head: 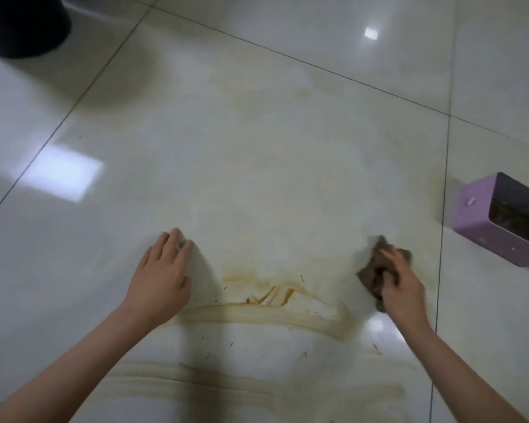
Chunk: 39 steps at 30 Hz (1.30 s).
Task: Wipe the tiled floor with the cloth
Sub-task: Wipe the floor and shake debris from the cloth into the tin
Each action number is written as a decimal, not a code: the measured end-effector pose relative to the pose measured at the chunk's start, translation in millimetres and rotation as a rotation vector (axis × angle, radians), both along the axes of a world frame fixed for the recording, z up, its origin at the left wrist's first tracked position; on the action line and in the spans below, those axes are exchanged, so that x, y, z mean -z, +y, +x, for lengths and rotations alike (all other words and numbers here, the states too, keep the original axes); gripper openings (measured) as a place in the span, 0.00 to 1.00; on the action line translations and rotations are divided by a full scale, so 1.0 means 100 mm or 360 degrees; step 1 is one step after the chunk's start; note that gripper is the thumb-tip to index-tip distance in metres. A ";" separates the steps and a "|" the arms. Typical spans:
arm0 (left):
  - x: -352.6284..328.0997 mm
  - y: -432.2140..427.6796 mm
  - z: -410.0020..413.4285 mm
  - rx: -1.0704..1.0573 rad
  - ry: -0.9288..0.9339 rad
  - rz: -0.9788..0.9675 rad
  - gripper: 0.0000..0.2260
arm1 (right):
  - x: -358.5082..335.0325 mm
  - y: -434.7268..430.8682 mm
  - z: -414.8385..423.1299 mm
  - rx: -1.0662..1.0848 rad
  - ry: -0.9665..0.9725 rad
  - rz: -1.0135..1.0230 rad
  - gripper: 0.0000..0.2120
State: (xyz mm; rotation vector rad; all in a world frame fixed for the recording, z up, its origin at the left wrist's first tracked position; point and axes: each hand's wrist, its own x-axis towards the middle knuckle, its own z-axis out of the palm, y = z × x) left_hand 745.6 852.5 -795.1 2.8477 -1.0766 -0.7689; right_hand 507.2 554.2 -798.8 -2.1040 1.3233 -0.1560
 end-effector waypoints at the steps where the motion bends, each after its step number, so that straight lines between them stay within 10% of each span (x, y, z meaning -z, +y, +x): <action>1: 0.00 -0.03 -0.01 -0.0013 -0.0008 -0.0003 0.28 | 0.07 0.02 -0.04 0.0101 0.0005 -0.0092 0.22; 14: -0.02 -0.13 0.04 0.0099 -0.0113 0.0082 0.23 | 0.13 1.31 1.17 -0.1514 -0.0357 0.0124 0.22; 24: -0.08 -0.28 -0.04 0.0207 -0.0225 0.0368 0.21 | 0.09 -0.55 -0.73 0.0065 0.0259 -0.0266 0.23; 35: -0.25 -0.69 -0.17 0.0371 -0.0514 0.0574 0.20 | 0.24 0.32 -0.03 -0.1217 -0.0120 -0.0210 0.25; 39: -0.23 -0.97 -0.44 0.0642 -0.0395 0.0444 0.28 | 0.17 -0.68 -0.83 -0.0570 0.0084 -0.0229 0.25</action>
